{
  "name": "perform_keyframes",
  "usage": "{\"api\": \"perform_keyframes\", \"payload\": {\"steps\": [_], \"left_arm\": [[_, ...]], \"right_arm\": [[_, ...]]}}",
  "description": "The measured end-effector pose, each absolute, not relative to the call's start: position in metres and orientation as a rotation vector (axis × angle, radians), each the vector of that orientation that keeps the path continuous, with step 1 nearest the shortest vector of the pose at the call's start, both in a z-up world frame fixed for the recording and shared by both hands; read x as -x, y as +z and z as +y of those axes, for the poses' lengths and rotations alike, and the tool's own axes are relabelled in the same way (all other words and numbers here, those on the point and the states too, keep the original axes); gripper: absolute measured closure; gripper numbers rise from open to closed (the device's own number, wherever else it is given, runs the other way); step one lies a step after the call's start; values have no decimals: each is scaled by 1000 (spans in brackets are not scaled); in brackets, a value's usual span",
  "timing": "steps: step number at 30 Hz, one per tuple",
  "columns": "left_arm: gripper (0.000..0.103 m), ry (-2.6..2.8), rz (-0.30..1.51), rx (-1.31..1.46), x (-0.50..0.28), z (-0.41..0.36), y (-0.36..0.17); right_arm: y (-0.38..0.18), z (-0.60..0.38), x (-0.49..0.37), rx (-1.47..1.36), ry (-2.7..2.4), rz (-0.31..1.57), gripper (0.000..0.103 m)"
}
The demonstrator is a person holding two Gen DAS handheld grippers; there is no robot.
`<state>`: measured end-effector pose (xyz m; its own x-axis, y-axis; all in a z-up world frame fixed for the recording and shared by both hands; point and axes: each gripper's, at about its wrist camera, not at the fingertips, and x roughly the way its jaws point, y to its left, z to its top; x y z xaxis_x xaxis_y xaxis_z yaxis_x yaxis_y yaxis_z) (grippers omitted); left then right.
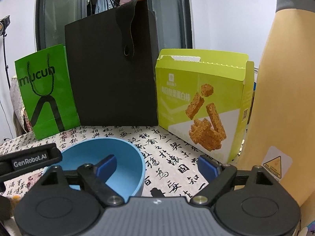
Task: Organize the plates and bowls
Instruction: 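Lower both open grippers onto opposite sides of the bowl rim, then close the left gripper on the bowl rim while the right gripper closes on it too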
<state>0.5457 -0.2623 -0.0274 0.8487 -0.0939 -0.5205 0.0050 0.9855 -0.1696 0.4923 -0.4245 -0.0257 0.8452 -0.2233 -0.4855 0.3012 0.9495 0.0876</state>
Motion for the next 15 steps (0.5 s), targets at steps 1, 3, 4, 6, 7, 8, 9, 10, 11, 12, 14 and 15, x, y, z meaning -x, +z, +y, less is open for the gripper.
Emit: {"api": "perform_keyframes", "payload": {"steps": [1, 3, 4, 6, 7, 8, 9, 10, 11, 12, 14, 15], "left_arm": [[0, -58, 550, 170, -545, -262, -27], [0, -64, 547, 169, -545, -263, -27], [0, -71, 546, 167, -545, -264, -28], [1, -85, 549, 160, -546, -266, -30], [2, -92, 551, 159, -546, -267, -31], [3, -98, 552, 159, -546, -268, -31], [3, -102, 551, 160, -546, -268, -31], [3, -105, 551, 160, -546, -268, -31], [5, -107, 552, 160, -546, -268, -31], [5, -108, 555, 159, -547, -269, -32], [7, -110, 566, 156, -548, -269, -34], [8, -115, 574, 157, -550, -270, -35]], "right_arm": [[-26, -425, -493, -169, -272, 491, 15], [-26, -425, -493, -177, -266, 490, 17], [-26, -425, -493, -180, -267, 489, 20], [-27, -425, -493, -184, -269, 488, 26], [-28, -426, -493, -192, -267, 488, 28], [-28, -426, -494, -201, -261, 490, 28], [-29, -427, -494, -210, -254, 492, 29], [-30, -427, -495, -215, -252, 494, 31], [-30, -427, -495, -217, -252, 497, 34], [-31, -426, -496, -217, -253, 499, 38], [-32, -426, -497, -220, -255, 504, 41], [-33, -426, -497, -220, -254, 506, 42]]}}
